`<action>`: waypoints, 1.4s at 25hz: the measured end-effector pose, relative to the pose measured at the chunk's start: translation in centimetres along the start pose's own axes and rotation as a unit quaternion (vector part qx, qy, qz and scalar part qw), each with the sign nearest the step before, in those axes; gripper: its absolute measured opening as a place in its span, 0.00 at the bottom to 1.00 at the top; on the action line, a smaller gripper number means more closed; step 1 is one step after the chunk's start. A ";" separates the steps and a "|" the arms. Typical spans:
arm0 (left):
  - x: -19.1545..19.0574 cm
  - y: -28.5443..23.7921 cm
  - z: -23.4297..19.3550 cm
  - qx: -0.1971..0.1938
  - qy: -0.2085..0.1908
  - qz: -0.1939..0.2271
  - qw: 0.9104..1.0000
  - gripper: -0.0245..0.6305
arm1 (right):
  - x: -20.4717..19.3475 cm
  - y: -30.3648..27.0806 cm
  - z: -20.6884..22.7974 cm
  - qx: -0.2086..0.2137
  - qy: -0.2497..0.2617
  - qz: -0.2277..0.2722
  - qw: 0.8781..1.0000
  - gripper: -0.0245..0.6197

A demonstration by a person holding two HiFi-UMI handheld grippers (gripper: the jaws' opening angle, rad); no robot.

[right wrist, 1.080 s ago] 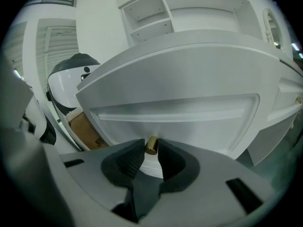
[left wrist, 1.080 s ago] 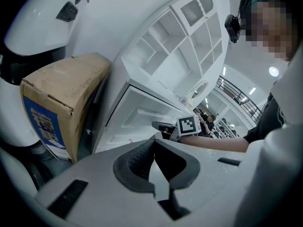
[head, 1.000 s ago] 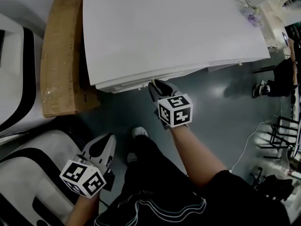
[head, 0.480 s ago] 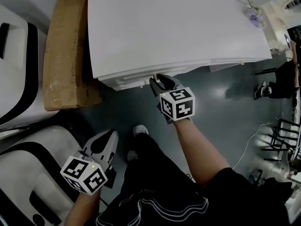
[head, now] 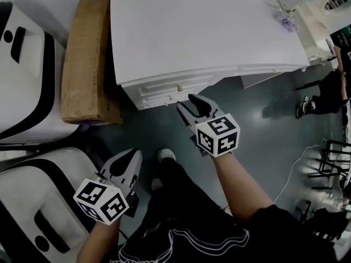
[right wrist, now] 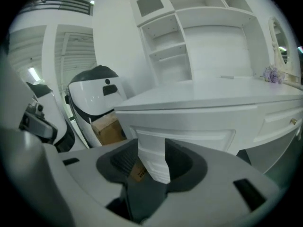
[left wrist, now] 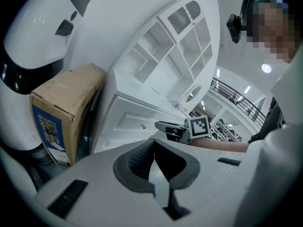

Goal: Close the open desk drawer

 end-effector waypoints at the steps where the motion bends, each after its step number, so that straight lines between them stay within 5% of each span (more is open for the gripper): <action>1: 0.1 0.5 0.5 -0.002 -0.004 0.005 1.000 0.04 | 0.6 1.2 -1.0 0.010 0.004 0.010 1.000 0.32; 6: 0.5 3.9 4.2 -0.014 -0.023 0.029 0.999 0.04 | 4.5 8.3 -5.8 0.066 0.036 0.052 0.996 0.31; 14: 3.5 10.6 11.9 -0.055 -0.116 0.071 0.989 0.04 | 10.0 18.2 -14.2 0.141 0.040 0.125 0.981 0.18; 26: 3.1 17.0 19.9 -0.110 -0.180 0.101 0.972 0.04 | 13.6 28.3 -19.8 0.167 0.050 0.220 0.960 0.05; 35: 3.4 19.2 21.5 -0.123 -0.198 0.132 0.964 0.04 | 14.0 30.1 -21.5 0.194 0.038 0.224 0.954 0.05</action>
Point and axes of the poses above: the fingertips, and each gripper's own axes: y backward along the fingers, z to its right, x out of its top, the point moved 6 cm from there along y, backward along the fingers, and after that the axes turned 7 degrees about y, right-handed, at the moved point
